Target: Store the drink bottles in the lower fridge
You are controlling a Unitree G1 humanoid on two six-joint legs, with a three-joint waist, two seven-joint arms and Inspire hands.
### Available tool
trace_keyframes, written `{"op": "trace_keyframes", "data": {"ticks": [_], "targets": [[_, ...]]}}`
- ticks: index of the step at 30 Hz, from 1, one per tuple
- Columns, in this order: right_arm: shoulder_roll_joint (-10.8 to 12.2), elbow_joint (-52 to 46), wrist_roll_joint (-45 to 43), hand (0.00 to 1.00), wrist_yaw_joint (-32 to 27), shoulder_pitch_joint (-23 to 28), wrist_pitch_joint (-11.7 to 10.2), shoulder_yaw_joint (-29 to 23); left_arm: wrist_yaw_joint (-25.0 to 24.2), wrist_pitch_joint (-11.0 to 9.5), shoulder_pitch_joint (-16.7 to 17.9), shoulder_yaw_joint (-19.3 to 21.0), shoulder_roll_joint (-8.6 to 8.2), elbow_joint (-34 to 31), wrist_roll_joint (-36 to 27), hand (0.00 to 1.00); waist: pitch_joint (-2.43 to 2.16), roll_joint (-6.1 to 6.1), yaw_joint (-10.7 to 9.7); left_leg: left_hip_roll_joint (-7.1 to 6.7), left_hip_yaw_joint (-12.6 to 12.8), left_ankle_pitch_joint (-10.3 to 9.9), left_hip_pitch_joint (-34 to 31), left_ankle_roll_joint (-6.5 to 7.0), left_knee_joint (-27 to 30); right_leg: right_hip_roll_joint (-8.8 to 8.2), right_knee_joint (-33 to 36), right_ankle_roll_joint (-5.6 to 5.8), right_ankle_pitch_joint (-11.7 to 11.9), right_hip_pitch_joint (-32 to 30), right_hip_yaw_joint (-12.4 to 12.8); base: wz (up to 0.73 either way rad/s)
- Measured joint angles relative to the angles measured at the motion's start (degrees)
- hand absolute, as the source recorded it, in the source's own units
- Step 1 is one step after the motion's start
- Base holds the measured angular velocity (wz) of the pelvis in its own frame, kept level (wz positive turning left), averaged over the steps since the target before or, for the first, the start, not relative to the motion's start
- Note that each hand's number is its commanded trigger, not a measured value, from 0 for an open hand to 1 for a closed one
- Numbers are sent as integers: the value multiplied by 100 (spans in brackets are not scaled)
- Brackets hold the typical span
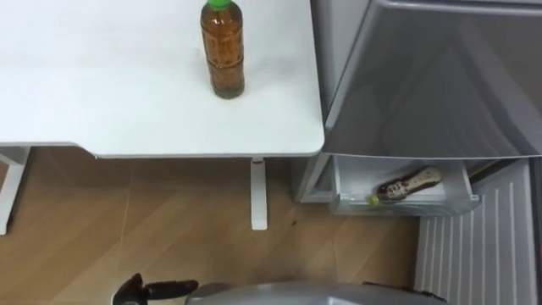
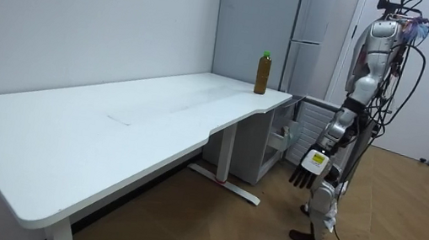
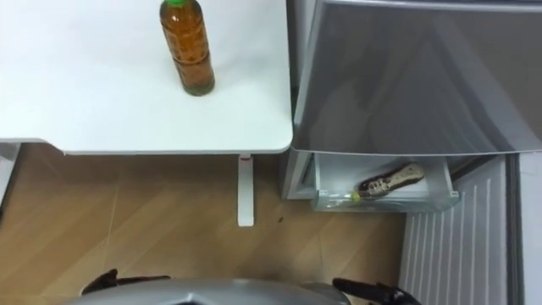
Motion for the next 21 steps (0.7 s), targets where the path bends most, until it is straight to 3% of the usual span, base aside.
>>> {"op": "trace_keyframes", "data": {"ticks": [7, 11, 17, 21], "targets": [[-2, 2, -46, 0, -111, 95, 47, -201, 375, 15, -42, 523, -39, -25, -1227, 0, -12, 22, 18, 28, 23, -17, 88, -18, -10, 21, 18, -9, -5, 54, 14, -3], [14, -3, -371, 0, -134, 93, 50, -329, 754, 26, -45, 1080, -76, -250, -1934, 0, -5, 32, 15, 44, 21, -52, 175, -32, -5, 45, 25, -19, -11, 136, 62, 0], [14, -28, -531, 0, -208, 65, 26, -295, 1503, -188, -337, 1181, -52, -817, -2055, 0, -7, 67, 42, 56, 37, -68, 168, -40, 56, 58, 93, -29, -16, 107, 107, -1], [14, -9, -543, 0, -248, 72, 3, -281, 1950, -194, -338, 1177, -59, -1455, -2060, 0, -11, 77, 32, 60, 37, -70, 165, -43, 75, 70, 89, -30, -16, 96, 138, -3]]}}
